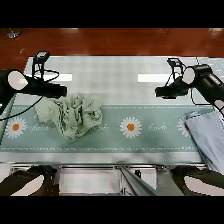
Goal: Fold the shirts.
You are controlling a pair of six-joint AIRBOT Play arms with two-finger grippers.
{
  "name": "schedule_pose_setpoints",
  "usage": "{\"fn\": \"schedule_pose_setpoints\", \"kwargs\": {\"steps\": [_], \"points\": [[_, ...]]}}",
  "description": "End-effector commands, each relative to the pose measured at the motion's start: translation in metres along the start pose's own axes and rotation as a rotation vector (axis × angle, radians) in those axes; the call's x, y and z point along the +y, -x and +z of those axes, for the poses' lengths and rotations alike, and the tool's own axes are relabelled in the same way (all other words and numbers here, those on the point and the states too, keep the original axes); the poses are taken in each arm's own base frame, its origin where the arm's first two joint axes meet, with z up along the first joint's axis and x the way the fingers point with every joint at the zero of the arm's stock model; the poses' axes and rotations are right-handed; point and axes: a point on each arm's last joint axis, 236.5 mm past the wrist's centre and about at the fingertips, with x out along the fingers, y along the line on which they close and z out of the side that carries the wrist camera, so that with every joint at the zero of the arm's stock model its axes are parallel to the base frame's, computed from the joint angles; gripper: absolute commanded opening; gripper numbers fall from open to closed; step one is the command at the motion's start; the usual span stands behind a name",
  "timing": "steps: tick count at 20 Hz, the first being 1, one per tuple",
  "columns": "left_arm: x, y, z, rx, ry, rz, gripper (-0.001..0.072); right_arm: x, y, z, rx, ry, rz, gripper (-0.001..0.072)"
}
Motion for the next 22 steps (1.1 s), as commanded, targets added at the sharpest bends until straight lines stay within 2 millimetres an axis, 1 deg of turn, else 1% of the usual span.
{"fn": "schedule_pose_setpoints", "kwargs": {"steps": [1,2,4,5,6,7,8,9,10,11,12,14,16,17,18,19,20,21,22], "points": [[0.002,-0.003,0.019,-0.077,0.002,0.007,0.0374,0.001,-0.001,0.005,-0.024,0.004,0.002,0.0375],[0.004,-0.004,0.027,-0.107,0.005,0.012,0.0694,0.001,-0.001,0.004,-0.019,0.018,0.001,0.0627],[0.011,-0.007,0.043,-0.172,-0.007,0.039,0.07,0.0,-0.001,0.0,-0.002,0.031,-0.001,0.0629],[0.012,-0.012,0.045,-0.175,0.009,0.04,0.07,0.0,-0.001,-0.003,0.012,0.031,-0.002,0.0629],[0.011,-0.02,0.036,-0.135,0.079,0.027,0.07,0.0,0.0,-0.008,0.033,0.031,-0.003,0.0629],[0.007,-0.029,0.018,-0.052,0.123,0.013,0.0699,-0.001,0.0,-0.013,0.054,0.032,-0.005,0.063],[0.003,-0.039,-0.01,0.074,0.13,0.004,0.0699,-0.001,-0.002,-0.018,0.071,0.036,-0.007,0.0629],[-0.006,-0.046,-0.043,0.222,0.136,-0.014,0.0699,-0.002,-0.004,-0.022,0.082,0.041,-0.009,0.0629],[-0.013,-0.051,-0.069,0.335,0.124,-0.027,0.0699,-0.002,-0.008,-0.026,0.091,0.041,-0.009,0.0629],[-0.019,-0.057,-0.086,0.403,0.086,-0.035,0.0699,-0.003,-0.012,-0.03,0.095,0.041,-0.009,0.0629],[-0.026,-0.065,-0.097,0.44,0.054,-0.035,0.0699,-0.003,-0.016,-0.033,0.098,0.038,-0.008,0.0629],[-0.032,-0.08,-0.11,0.485,0.005,-0.009,0.0699,0.0,-0.021,-0.037,0.102,0.024,0.003,0.0629],[-0.029,-0.095,-0.122,0.528,-0.003,0.042,0.0699,0.004,-0.022,-0.039,0.105,0.014,0.023,0.0629],[-0.028,-0.099,-0.129,0.557,-0.005,0.046,0.0695,0.005,-0.022,-0.039,0.103,0.012,0.026,0.0629],[-0.027,-0.101,-0.134,0.581,-0.019,0.045,0.0444,0.005,-0.02,-0.037,0.095,0.013,0.027,0.0629],[-0.026,-0.098,-0.134,0.589,-0.057,0.032,0.004,0.005,-0.015,-0.034,0.075,0.012,0.029,0.0629],[-0.028,-0.091,-0.126,0.575,-0.072,0.027,0.0033,0.006,-0.008,-0.029,0.045,0.012,0.033,0.0629],[-0.032,-0.081,-0.111,0.534,-0.094,0.016,0.0033,0.006,0.002,-0.022,0.005,0.013,0.037,0.0629],[-0.037,-0.069,-0.089,0.467,-0.106,0.008,0.0033,0.006,0.016,-0.013,-0.054,0.016,0.038,0.0629]]}}
